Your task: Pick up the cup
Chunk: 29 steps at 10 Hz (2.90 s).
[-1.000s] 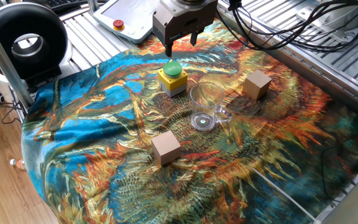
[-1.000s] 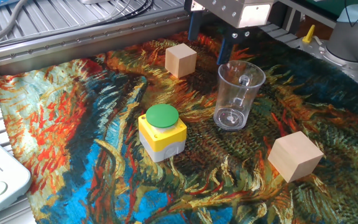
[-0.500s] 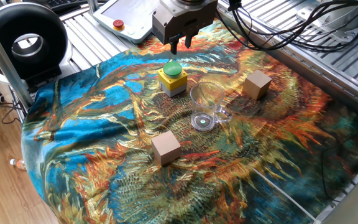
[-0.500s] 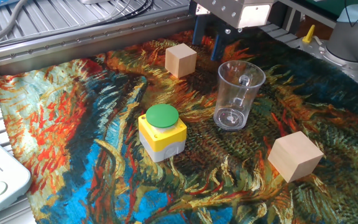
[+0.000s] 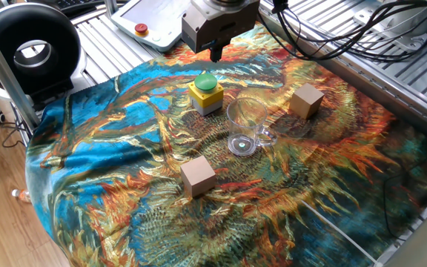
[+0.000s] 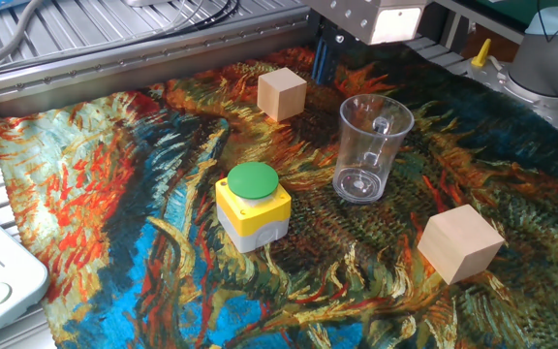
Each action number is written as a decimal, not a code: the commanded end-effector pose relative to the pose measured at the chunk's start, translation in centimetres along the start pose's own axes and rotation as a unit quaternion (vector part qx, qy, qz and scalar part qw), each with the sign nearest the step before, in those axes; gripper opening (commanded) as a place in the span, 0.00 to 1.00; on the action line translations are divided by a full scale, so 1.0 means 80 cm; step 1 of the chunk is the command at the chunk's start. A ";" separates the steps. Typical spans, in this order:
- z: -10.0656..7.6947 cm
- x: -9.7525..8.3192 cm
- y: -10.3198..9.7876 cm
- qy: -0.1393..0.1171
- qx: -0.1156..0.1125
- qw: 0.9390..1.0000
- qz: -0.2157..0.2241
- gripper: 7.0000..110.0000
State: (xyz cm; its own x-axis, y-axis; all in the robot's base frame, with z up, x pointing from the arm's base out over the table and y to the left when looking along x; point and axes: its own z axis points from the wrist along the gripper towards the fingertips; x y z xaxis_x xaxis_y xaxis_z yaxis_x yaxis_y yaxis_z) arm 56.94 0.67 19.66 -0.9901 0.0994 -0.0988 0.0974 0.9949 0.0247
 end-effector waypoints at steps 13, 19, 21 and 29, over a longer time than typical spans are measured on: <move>-0.002 0.011 -0.004 0.017 0.006 1.000 0.001 0.00; -0.002 0.020 0.005 0.031 -0.008 0.999 -0.013 0.00; -0.002 0.004 0.015 0.006 -0.025 1.000 -0.014 0.00; -0.008 -0.062 0.015 -0.100 -0.025 0.995 0.001 0.00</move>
State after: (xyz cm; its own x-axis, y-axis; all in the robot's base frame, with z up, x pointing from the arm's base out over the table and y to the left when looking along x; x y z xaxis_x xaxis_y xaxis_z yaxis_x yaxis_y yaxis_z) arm 60.34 1.25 20.25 -0.9685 0.0903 -0.2319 0.0795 0.9953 0.0554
